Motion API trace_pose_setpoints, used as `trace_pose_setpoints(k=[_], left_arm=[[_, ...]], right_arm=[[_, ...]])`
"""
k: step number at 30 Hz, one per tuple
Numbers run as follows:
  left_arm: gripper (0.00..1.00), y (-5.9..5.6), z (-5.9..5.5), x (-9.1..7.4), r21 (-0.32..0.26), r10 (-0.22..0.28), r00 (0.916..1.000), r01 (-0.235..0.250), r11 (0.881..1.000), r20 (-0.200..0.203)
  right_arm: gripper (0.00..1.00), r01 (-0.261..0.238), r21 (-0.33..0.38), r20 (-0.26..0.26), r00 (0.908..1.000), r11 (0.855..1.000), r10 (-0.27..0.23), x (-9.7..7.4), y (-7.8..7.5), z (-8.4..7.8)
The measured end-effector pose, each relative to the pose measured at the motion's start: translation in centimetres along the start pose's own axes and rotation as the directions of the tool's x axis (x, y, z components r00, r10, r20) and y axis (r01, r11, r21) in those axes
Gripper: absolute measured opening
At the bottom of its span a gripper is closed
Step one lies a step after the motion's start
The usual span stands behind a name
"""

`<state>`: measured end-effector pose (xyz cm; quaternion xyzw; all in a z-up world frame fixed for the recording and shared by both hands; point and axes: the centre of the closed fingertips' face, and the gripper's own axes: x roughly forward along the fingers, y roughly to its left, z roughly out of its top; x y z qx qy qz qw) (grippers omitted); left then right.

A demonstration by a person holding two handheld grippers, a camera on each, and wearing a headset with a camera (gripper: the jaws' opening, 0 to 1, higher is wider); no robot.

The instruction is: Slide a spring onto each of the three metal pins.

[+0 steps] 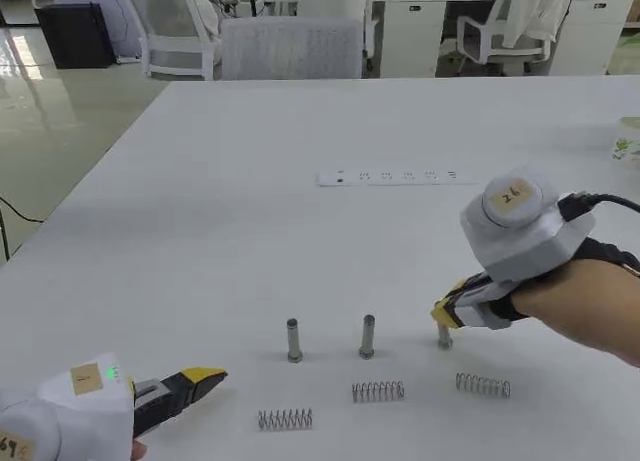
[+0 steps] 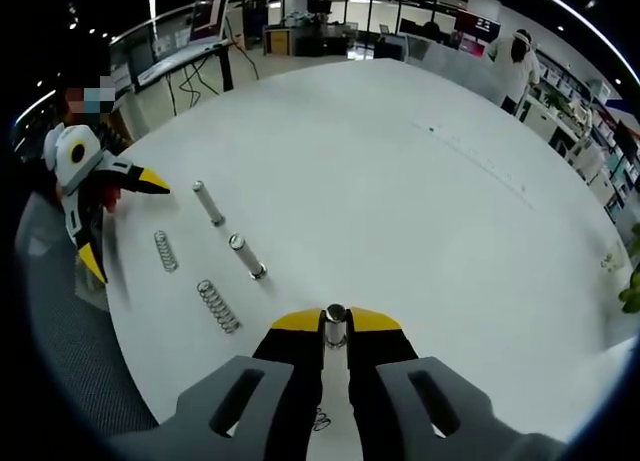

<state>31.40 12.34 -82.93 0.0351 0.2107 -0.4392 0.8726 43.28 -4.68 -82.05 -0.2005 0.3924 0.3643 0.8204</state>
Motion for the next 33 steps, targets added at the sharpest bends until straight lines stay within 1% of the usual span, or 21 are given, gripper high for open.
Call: trace_pose_setpoints(k=[3, 11, 23, 26, 29, 33], left_arm=[[0.83, -0.15, 0.00, -0.02, 0.004, -0.003, 1.0000, 0.003, 1.000, -0.002], [0.83, -0.16, 0.05, -0.12, 0.006, -0.004, 1.0000, 0.004, 1.000, -0.001], [0.82, -0.16, 0.11, -0.14, 0.005, -0.003, 1.0000, 0.003, 1.000, 0.001], [0.82, -0.13, 0.11, -0.17, 0.005, -0.002, 1.0000, 0.002, 1.000, 0.001], [0.82, -0.12, 0.10, -0.18, 0.003, -0.001, 1.0000, 0.001, 1.000, 0.002], [0.82, -0.17, 0.03, -0.20, 0.004, -0.003, 1.0000, 0.003, 1.000, 0.000]], right_arm=[[0.05, 0.000, 0.010, 0.001, 1.0000, 1.000, 0.000, -0.09, -0.18, -0.12], [0.05, -0.003, 0.030, 0.000, 1.0000, 1.000, 0.003, -0.22, 0.00, -0.39], [0.05, -0.005, 0.031, -0.017, 0.9998, 1.000, 0.005, -0.40, 0.38, -0.63], [0.05, -0.003, 0.025, -0.028, 0.9996, 1.000, 0.004, -0.51, 0.55, -0.75], [0.05, 0.000, 0.018, -0.033, 0.9994, 1.000, 0.000, -0.55, 0.57, -0.80], [0.05, -0.003, 0.024, -0.035, 0.9994, 1.000, 0.003, -0.54, 0.55, -0.86]])
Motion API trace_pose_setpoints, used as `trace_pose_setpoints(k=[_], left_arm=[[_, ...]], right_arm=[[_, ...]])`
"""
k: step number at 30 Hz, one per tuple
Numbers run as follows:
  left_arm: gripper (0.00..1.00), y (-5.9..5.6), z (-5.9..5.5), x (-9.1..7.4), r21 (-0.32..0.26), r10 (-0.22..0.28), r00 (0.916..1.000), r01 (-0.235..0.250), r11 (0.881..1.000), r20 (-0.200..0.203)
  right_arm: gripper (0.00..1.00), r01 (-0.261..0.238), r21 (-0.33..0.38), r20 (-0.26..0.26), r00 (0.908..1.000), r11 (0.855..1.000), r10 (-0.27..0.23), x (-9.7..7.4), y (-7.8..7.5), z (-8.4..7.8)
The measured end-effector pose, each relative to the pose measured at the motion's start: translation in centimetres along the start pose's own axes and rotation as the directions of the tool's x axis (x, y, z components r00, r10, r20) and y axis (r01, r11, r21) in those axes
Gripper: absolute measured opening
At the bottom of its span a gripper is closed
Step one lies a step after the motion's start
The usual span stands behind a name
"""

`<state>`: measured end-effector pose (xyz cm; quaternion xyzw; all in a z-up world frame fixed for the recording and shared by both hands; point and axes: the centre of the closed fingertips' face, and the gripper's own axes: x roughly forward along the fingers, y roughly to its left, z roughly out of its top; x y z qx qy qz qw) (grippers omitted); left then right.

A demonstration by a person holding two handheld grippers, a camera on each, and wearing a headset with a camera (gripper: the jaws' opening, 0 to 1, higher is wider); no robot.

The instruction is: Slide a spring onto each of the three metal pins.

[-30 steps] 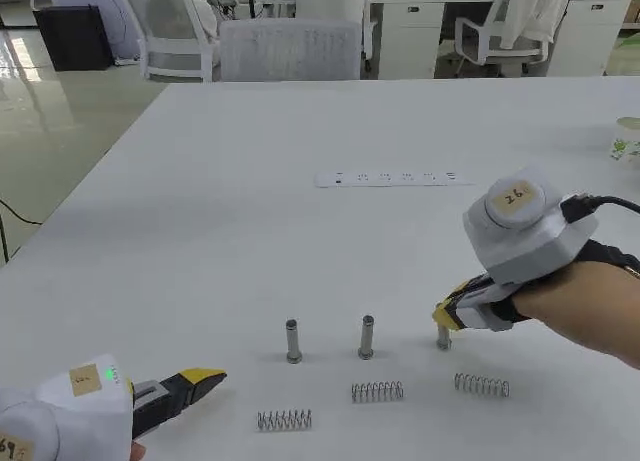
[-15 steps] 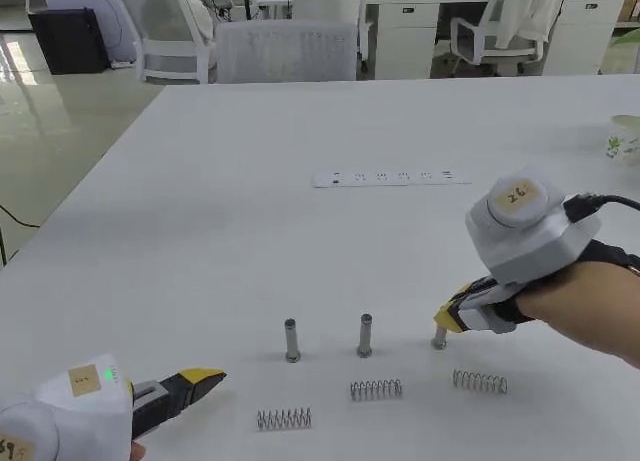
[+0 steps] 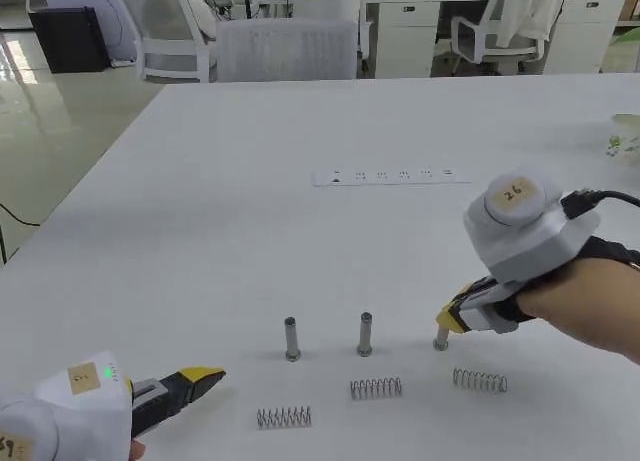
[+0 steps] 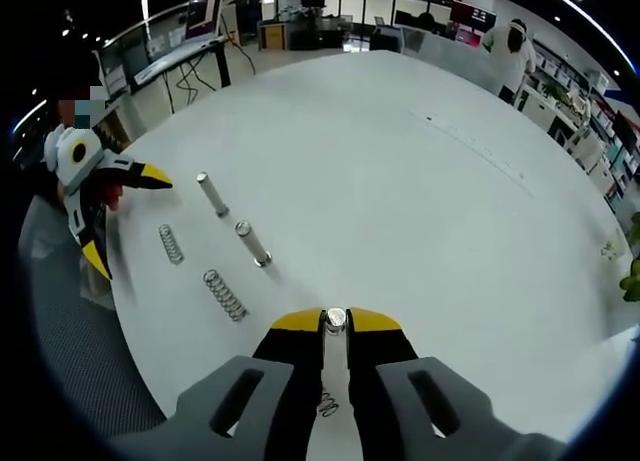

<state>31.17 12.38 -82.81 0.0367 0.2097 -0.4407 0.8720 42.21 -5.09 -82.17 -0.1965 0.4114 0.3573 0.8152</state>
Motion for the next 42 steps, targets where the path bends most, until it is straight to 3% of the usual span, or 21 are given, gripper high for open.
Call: trace_pose_setpoints(k=[13, 24, 31, 42], left_arm=[[0.82, 0.0, -0.1, -0.1, -0.001, -0.001, 1.0000, 0.001, 1.000, 0.000], [0.82, 0.0, -0.1, 0.0, -0.001, -0.002, 1.0000, 0.002, 1.000, -0.002], [0.82, 0.0, -0.1, 0.0, 0.001, -0.004, 1.0000, 0.004, 1.000, -0.006], [0.82, 0.1, 0.0, 0.0, 0.002, 0.000, 1.0000, 0.000, 1.000, -0.006]], right_arm=[[0.09, -0.025, -0.022, 0.015, 0.9996, 0.999, 0.025, -0.2, 0.3, 0.0], [0.13, -0.006, -0.035, 0.049, 0.9987, 0.999, 0.008, -1.4, -0.2, 0.2], [0.15, -0.002, -0.017, 0.051, 0.9987, 1.000, 0.003, -2.0, -0.6, -1.0], [0.16, -0.021, -0.029, 0.010, 0.9997, 0.999, 0.021, -2.1, -0.3, -3.5]])
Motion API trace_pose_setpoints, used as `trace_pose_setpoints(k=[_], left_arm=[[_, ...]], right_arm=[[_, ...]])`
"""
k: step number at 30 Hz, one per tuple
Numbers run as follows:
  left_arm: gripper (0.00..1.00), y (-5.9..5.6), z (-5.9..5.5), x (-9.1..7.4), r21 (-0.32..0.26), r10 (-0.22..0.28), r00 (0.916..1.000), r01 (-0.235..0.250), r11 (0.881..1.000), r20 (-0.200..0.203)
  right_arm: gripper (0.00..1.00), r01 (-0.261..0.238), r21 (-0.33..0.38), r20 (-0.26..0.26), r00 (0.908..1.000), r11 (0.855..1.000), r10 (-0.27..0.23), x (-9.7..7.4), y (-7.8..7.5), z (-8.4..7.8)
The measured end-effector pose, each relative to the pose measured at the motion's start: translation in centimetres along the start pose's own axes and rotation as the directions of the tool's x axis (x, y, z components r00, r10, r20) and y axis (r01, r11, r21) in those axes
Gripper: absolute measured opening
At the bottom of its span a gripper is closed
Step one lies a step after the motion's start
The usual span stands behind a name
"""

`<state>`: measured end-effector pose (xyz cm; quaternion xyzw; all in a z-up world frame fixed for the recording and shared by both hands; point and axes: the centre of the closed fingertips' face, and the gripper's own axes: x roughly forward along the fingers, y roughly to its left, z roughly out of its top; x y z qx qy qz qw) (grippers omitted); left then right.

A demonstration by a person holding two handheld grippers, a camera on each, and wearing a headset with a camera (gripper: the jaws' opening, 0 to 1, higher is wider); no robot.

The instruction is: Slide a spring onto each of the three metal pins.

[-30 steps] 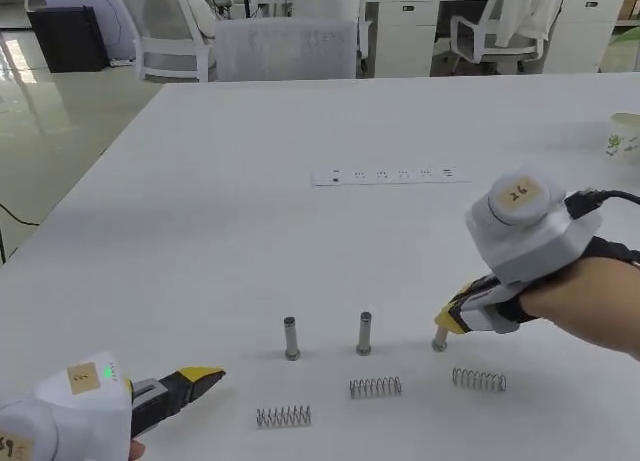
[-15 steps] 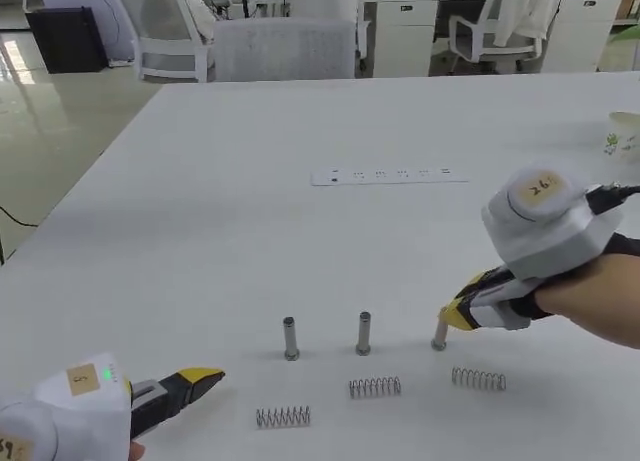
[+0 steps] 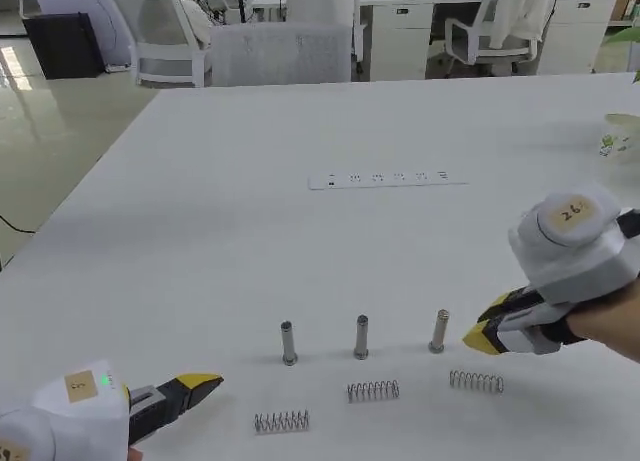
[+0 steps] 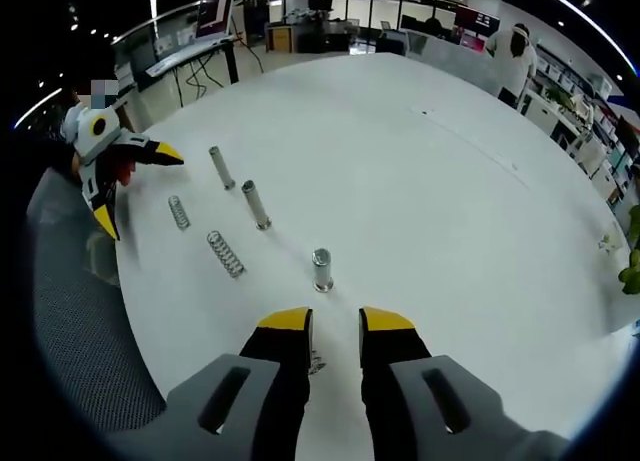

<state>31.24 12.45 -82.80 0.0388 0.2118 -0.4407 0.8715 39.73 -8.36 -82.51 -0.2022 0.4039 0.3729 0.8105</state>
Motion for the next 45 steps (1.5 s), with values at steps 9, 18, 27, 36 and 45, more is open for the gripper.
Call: trace_pose_setpoints(k=[9, 18, 27, 36, 45], left_arm=[[0.82, 0.1, 0.2, -0.2, 0.000, 0.008, 1.0000, -0.008, 1.000, 0.003], [0.82, 0.2, 0.3, -0.3, -0.001, 0.014, 0.9999, -0.014, 1.000, 0.006], [0.82, 0.3, 0.3, -0.3, -0.004, 0.018, 0.9998, -0.018, 1.000, 0.010], [0.81, 0.4, 0.5, -0.4, -0.008, 0.024, 0.9996, -0.024, 1.000, 0.017], [0.80, 0.3, 0.8, -0.7, -0.006, 0.024, 0.9994, -0.024, 1.000, 0.024]], right_arm=[[0.17, -0.074, -0.058, -0.055, 0.9959, 0.996, 0.071, 0.5, 1.3, -2.0], [0.16, -0.106, -0.109, -0.115, 0.9890, 0.988, 0.094, 1.1, 1.5, -3.7], [0.14, -0.123, -0.151, -0.154, 0.9830, 0.981, 0.099, 1.4, 1.5, -4.5], [0.09, -0.142, -0.203, -0.184, 0.9774, 0.969, 0.105, 1.5, 1.8, -4.8], [0.08, -0.153, -0.248, -0.199, 0.9744, 0.956, 0.104, 1.4, 2.2, -5.0]])
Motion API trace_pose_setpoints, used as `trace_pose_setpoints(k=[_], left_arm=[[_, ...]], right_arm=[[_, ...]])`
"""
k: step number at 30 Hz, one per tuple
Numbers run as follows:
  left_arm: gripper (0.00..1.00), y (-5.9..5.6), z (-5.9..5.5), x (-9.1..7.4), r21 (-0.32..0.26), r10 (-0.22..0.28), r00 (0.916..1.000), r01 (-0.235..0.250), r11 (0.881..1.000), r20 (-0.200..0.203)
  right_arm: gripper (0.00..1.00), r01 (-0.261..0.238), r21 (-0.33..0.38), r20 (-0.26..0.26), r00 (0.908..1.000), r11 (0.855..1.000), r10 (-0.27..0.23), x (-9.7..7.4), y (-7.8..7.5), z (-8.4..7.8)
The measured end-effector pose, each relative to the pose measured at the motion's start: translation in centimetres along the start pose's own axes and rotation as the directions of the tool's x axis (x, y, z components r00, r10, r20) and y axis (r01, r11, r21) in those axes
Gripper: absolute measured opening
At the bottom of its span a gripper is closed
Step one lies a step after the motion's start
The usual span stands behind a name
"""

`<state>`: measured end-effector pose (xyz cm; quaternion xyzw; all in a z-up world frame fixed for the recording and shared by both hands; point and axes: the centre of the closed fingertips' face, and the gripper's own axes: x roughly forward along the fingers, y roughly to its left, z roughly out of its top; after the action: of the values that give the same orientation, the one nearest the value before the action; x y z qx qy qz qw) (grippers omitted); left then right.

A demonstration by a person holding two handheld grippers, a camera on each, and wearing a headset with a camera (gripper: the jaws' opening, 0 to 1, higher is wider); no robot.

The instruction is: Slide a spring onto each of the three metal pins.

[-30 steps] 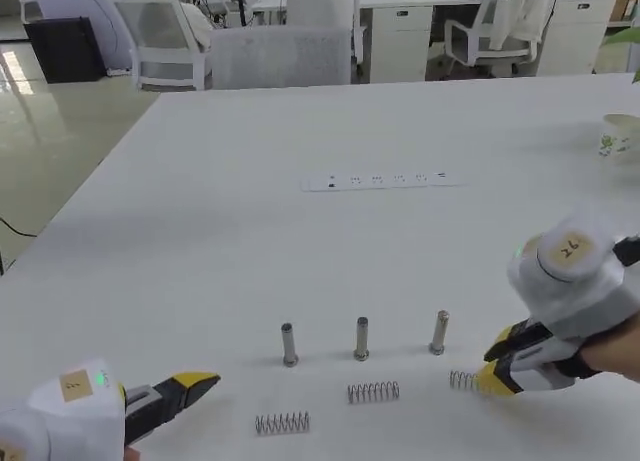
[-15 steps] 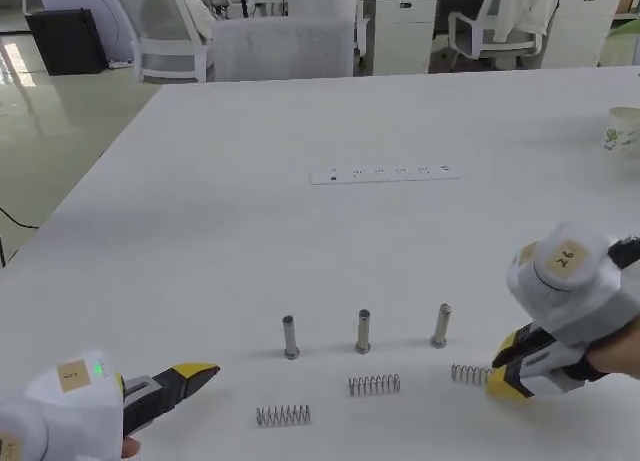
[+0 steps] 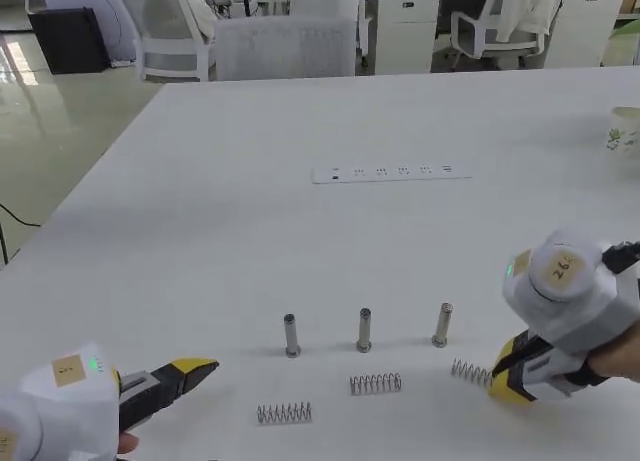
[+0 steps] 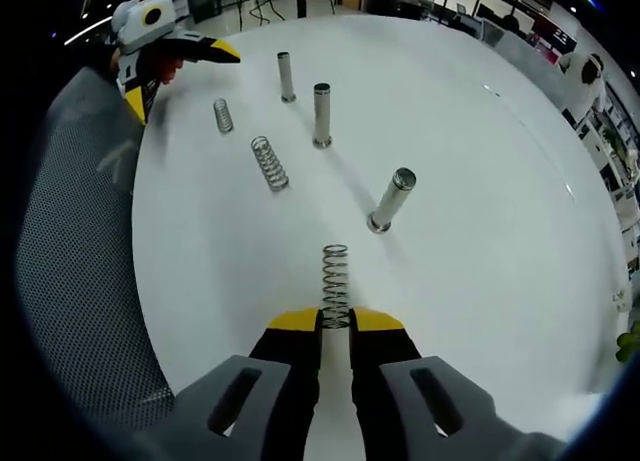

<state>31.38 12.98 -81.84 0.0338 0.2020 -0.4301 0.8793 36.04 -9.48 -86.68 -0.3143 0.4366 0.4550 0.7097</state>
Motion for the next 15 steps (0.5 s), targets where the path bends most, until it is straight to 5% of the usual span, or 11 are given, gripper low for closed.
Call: trace_pose_setpoints(k=[15], left_arm=[[0.73, -1.2, 0.8, -0.3, 0.018, -0.049, 0.9988, 0.049, 0.999, -0.006]], right_arm=[[0.08, -0.034, -0.038, 0.052, 0.9980, 0.999, 0.036, -1.5, 1.7, 1.9]])
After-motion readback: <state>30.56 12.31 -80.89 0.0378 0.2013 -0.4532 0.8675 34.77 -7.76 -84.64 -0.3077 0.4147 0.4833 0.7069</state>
